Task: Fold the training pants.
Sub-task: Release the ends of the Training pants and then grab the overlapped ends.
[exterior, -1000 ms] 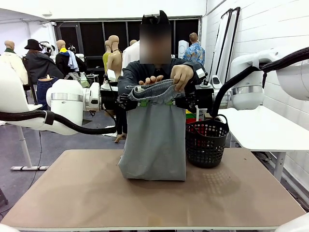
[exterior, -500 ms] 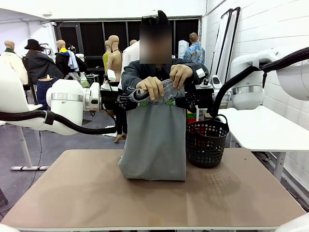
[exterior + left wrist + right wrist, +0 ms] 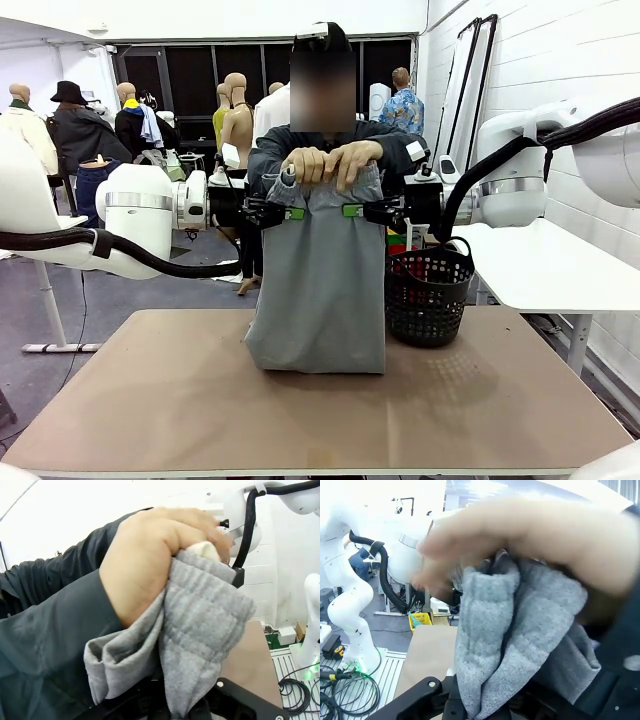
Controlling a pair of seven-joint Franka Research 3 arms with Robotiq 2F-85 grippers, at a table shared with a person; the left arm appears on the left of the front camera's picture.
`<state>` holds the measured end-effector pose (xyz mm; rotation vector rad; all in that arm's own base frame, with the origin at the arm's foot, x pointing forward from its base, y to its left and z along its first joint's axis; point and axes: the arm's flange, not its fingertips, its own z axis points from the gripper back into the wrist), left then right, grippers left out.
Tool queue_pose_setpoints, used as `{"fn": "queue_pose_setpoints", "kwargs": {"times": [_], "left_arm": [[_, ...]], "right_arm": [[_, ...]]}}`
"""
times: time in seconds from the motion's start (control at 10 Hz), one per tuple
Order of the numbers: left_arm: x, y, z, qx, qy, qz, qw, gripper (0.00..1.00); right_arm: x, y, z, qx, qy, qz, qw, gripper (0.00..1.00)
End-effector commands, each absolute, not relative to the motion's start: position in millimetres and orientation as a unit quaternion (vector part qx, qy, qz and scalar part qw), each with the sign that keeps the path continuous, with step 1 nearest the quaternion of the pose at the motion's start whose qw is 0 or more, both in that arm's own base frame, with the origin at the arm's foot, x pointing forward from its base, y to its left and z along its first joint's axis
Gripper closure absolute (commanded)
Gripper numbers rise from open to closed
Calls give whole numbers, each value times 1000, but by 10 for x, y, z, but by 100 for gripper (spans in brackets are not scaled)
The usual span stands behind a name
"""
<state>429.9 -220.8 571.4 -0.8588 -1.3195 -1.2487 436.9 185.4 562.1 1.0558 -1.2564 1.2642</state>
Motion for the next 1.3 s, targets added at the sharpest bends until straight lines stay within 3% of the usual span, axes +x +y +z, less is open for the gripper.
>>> {"fn": "queue_pose_setpoints", "kwargs": {"times": [0.0,1.2], "left_arm": [[4293,-2204,5738,-364,-559,-517,537,100],[4293,-2204,5738,-364,-559,-517,537,100]], "right_arm": [[4358,1872,5627,438,-524,526,506,100],[4358,1872,5627,438,-524,526,506,100]]}}
